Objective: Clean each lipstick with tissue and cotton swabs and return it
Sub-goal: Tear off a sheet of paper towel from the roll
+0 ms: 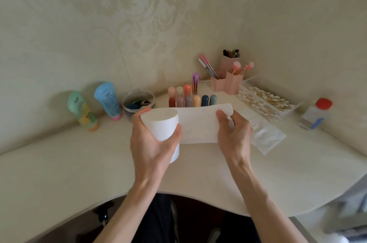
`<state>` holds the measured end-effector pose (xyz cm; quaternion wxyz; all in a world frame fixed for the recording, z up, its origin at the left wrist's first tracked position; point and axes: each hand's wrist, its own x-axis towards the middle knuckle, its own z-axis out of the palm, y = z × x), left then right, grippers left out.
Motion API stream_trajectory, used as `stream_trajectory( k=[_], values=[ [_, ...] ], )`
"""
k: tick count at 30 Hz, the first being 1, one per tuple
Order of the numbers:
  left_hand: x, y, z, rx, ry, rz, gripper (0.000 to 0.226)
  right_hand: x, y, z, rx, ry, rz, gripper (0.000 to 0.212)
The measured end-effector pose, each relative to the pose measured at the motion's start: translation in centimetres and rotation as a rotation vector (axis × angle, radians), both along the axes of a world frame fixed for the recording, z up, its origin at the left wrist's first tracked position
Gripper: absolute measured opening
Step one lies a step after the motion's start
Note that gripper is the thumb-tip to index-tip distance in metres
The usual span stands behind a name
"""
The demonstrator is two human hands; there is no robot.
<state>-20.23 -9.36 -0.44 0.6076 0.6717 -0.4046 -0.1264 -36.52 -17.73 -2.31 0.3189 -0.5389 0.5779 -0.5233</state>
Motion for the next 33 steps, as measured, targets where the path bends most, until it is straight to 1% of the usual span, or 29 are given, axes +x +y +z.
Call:
stream_trajectory(
  k=[5, 8, 15, 20, 26, 33],
  values=[
    [0.0, 0.5, -0.3, -0.007, 0.012, -0.004, 0.073, 0.0, 0.5, -0.5, -0.006, 0.023, -0.009, 0.030],
    [0.0, 0.5, -0.2, -0.018, 0.019, -0.001, 0.075, 0.1, 0.7, -0.5, -0.030, 0.048, -0.018, 0.034],
    [-0.7, 0.5, 0.1, -0.047, -0.025, 0.027, 0.078, 0.1, 0.8, -0.2, -0.023, 0.038, -0.082, 0.036],
    [-0.7, 0.7, 0.1, -0.087, -0.102, 0.072, 0.079, 0.7, 1.3, 0.2, -0.025, 0.032, -0.081, 0.038],
    [-0.6, 0.4, 0.2, -0.070, -0.120, 0.049, 0.080, 0.5, 1.2, 0.2, -0.045, 0.028, -0.071, 0.038],
    [-0.7, 0.3, 0.2, -0.067, -0.146, 0.023, 0.079, 0.1, 1.2, 0.6, -0.064, 0.027, -0.087, 0.032]
  ],
)
